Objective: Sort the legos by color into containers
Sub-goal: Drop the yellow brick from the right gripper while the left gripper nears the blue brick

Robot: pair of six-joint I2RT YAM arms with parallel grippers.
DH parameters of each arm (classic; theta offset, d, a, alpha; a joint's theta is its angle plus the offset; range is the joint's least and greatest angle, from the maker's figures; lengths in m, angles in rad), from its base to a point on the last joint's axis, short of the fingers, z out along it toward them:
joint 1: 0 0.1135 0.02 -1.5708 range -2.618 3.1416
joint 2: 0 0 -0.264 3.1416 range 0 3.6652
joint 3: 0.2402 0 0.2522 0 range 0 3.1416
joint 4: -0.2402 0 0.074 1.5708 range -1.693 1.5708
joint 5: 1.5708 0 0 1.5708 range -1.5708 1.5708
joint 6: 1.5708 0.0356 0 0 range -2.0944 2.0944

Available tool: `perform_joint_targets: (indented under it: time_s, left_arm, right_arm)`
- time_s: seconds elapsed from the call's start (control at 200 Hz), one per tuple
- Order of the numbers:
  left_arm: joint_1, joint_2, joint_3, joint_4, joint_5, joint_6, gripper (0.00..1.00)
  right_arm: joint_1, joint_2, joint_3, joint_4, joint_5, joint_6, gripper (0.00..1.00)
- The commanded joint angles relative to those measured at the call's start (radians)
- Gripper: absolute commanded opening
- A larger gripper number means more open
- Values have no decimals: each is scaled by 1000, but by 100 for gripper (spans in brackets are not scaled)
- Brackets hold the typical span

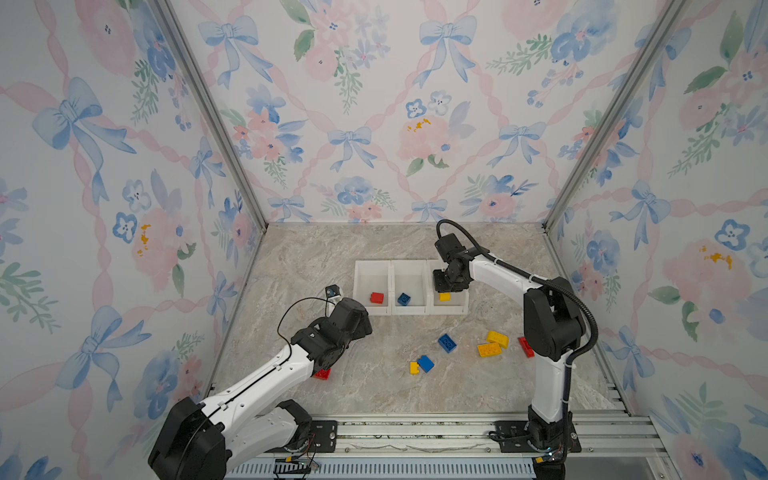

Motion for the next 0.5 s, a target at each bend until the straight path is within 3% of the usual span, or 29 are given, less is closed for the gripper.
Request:
perform_joint_targets:
  time_s: [0.0,0.105,0.205,0.495]
  left_arm:
    - [9,-9,-8,-3,3,-9,89]
    - [11,-12,-9,-4,0,-9,89]
    - [14,-20,-15,-5,-5,-16,90]
    - [19,-23,-26,-7,-12,-33,90]
  right_arm:
    - [-3,27,52,-17,2,-1,39]
    - [0,27,57,-25,0,-1,52]
    - [1,19,52,-26,0,1,58]
    - [3,-38,20,-25,-4,3,60]
